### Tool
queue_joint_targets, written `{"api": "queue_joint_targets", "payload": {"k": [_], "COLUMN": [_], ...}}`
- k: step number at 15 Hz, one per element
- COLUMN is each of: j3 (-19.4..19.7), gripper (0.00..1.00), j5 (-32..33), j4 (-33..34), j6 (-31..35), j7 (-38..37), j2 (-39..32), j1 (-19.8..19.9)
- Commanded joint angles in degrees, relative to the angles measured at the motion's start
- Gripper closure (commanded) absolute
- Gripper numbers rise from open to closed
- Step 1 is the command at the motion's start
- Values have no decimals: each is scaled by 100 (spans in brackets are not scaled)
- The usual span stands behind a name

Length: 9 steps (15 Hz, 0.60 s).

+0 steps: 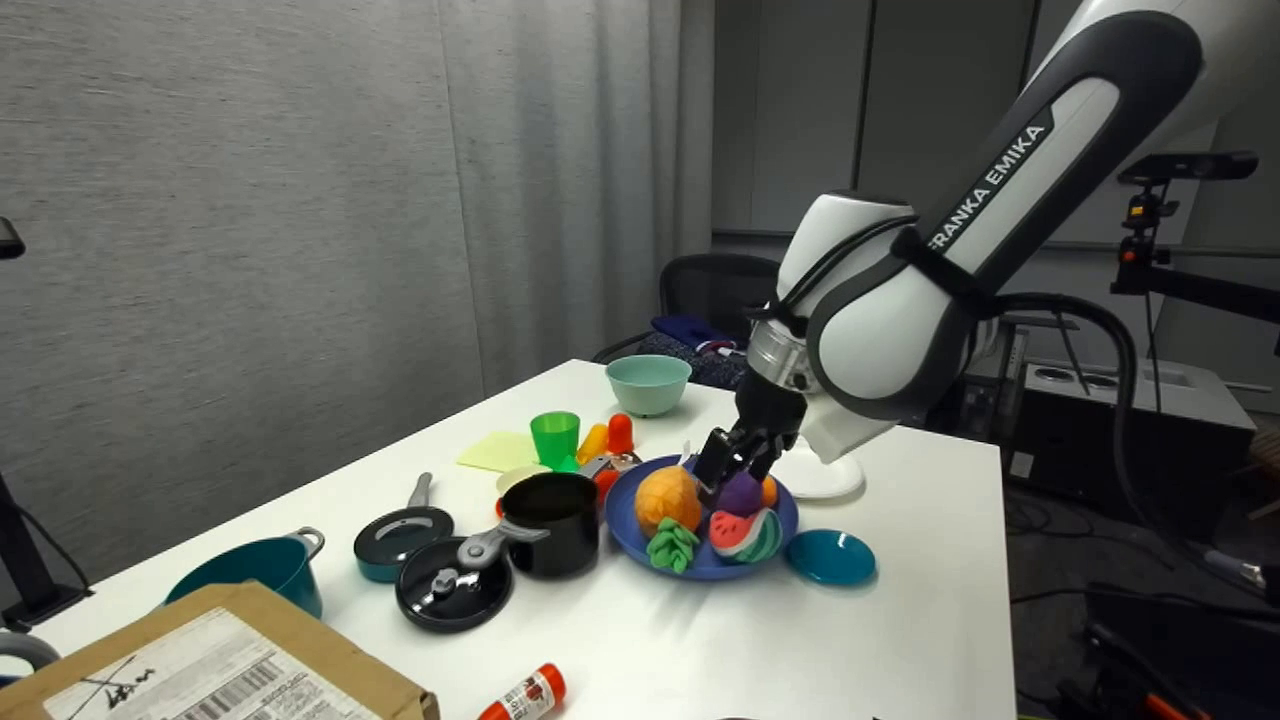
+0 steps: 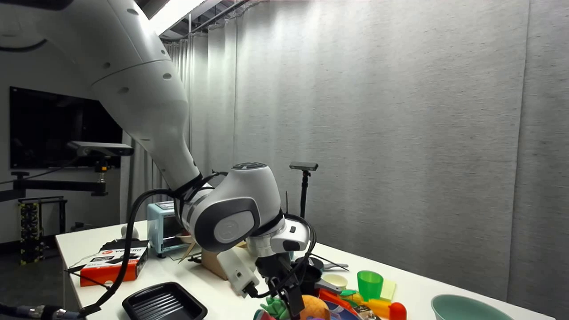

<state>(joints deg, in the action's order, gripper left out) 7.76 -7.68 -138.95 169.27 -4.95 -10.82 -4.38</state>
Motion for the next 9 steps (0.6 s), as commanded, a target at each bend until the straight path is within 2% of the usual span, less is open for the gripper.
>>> {"api": "queue_joint_targets", "payload": {"k": [1, 4, 7, 8, 9], "j3": [-589, -1187, -1359, -1241, -1293], "gripper": [0, 0, 0, 0, 0], "j5": [-361, -1487, -2324, -1857, -2038], "j4": [36, 177, 290, 246, 276], "j6": [-711, -1697, -2514, -2036, -2240], "j7": [227, 1296, 2135, 1570, 1753], "j2": [451, 760, 964, 760, 829], "j1": [350, 506, 326, 288, 259]}}
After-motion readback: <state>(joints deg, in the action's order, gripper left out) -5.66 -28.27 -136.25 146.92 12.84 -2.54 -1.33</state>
